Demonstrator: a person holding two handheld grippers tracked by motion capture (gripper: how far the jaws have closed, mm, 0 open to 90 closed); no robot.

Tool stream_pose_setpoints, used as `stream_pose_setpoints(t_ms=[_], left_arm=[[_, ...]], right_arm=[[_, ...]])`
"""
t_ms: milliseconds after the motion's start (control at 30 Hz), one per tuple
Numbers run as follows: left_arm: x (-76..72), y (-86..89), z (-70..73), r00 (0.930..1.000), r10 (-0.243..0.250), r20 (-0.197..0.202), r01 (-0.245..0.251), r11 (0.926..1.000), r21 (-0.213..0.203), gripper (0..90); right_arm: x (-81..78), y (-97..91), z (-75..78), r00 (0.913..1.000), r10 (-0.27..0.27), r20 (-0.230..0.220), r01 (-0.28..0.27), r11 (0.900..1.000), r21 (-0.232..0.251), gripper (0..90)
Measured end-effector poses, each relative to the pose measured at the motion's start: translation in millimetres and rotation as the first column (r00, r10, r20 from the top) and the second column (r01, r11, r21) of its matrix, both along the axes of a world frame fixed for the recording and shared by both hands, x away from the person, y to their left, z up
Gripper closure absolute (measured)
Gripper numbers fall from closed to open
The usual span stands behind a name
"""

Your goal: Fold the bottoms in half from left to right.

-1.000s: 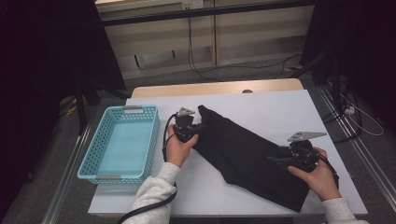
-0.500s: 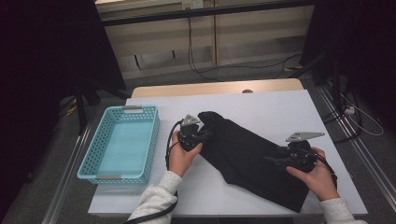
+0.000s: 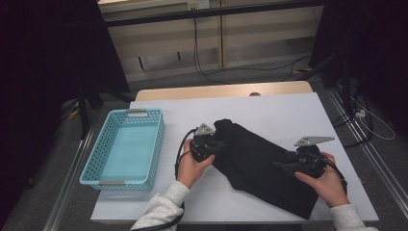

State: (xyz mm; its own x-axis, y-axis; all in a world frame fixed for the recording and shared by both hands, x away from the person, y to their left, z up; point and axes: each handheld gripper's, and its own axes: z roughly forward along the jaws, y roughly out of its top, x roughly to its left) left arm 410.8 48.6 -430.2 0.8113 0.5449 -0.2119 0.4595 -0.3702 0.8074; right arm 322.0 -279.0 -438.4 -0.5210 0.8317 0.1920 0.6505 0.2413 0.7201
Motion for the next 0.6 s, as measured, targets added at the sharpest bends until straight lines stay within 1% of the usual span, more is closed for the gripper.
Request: stream_pose_setpoints(t_ms=[33, 67, 133, 167, 233, 333, 467, 567, 600], left_arm=[[0.0, 0.0, 0.0, 1.0, 0.0, 0.0, 0.0, 1.0, 0.0, 84.4], [-1.0, -0.3, 0.2, 1.0, -0.007, -0.003, 0.007, 1.0, 0.0, 84.4], [-2.0, -0.8, 0.5, 0.9999, -0.01, 0.004, 0.01, 0.9999, -0.005, 84.3], [-3.5, -1.9, 1.5, 0.9998, -0.02, 0.005, 0.02, 0.9998, -0.001, 84.4], [-5.0, -2.5, 1.8, 0.9997, -0.023, 0.004, 0.023, 0.9997, -0.001, 84.3], [-5.5, -2.4, 1.2, 0.9997, -0.023, 0.005, 0.023, 0.9997, -0.005, 84.4], [-6.9, -1.7, 1.0, 0.9997, -0.023, 0.002, 0.023, 0.9997, -0.004, 84.3], [-7.1, -1.5, 1.3, 0.9998, -0.021, 0.002, 0.021, 0.9998, -0.005, 84.4], [-7.1, -1.5, 1.4, 0.9998, -0.022, 0.002, 0.022, 0.9997, -0.012, 84.3]], right_arm=[[0.0, 0.0, 0.0, 1.0, 0.0, 0.0, 0.0, 1.0, 0.0, 28.6], [-0.4, 1.1, 1.3, 0.9999, 0.003, 0.01, -0.003, 1.0, 0.002, 28.6], [-0.5, 1.4, 1.4, 0.9999, 0.002, 0.012, -0.002, 1.0, -0.002, 28.7], [-0.4, 1.3, 1.0, 0.9999, -0.001, 0.012, 0.001, 1.0, -0.006, 28.7], [-0.1, 0.8, 0.2, 0.9999, -0.002, 0.011, 0.002, 1.0, -0.008, 28.6], [-0.2, 0.6, 0.6, 0.9999, -0.004, 0.009, 0.004, 1.0, -0.009, 28.5], [1.3, 1.8, 1.5, 0.9998, -0.003, 0.018, 0.003, 1.0, -0.004, 28.5], [1.7, 2.6, 1.3, 0.9999, 0.001, 0.014, -0.001, 1.0, -0.008, 28.5], [1.8, 3.0, 1.2, 0.9999, 0.002, 0.013, -0.001, 1.0, -0.009, 28.5]])
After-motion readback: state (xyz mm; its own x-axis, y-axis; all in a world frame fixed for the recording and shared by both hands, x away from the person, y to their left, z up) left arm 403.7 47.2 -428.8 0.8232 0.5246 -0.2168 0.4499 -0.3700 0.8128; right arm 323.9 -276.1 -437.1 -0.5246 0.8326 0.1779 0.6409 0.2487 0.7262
